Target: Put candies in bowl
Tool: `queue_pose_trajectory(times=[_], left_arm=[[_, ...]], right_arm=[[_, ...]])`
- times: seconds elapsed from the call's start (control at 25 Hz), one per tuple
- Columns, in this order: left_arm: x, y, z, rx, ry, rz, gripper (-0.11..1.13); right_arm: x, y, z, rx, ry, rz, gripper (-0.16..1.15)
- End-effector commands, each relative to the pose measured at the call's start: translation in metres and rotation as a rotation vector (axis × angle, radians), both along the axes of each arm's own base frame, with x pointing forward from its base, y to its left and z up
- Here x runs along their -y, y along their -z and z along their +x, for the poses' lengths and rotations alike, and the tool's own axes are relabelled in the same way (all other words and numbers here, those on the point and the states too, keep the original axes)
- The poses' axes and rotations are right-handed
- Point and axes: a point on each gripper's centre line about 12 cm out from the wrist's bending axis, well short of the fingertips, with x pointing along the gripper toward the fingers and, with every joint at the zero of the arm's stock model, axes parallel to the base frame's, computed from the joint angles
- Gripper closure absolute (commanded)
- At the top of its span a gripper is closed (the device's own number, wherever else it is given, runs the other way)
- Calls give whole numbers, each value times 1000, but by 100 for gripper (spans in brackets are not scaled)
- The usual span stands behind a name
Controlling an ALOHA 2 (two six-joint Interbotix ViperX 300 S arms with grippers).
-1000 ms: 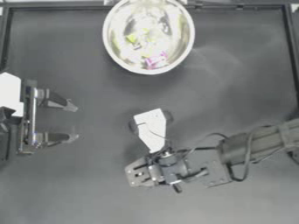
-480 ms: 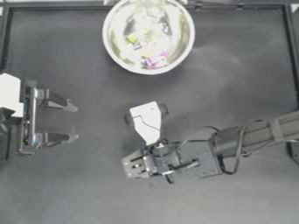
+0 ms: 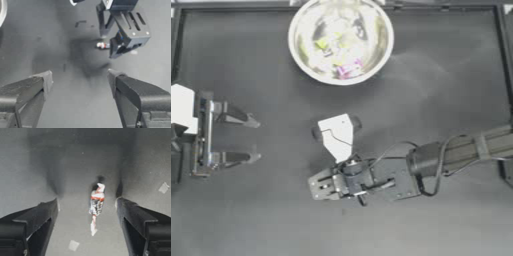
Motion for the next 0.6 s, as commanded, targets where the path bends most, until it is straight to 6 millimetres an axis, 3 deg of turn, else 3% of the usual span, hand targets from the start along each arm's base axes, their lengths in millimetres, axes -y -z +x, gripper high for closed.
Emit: queue_pose_trajectory(times=[0.04,0.36,0.44,0.6], left_arm=[[0,-2,1,10,3,4,4],[0,-2,0,14,2,1,4],[0,-3,-1,18,2,2,4],[1,-5,-3,31,1,0,4]], right_arm=[[-3,-13,3,29,-15,17,1],[-4,-8,2,5,-27,20,3],[-2,-9,1,-1,-28,10,9],[-3,-7,-1,-22,-33,1,34]])
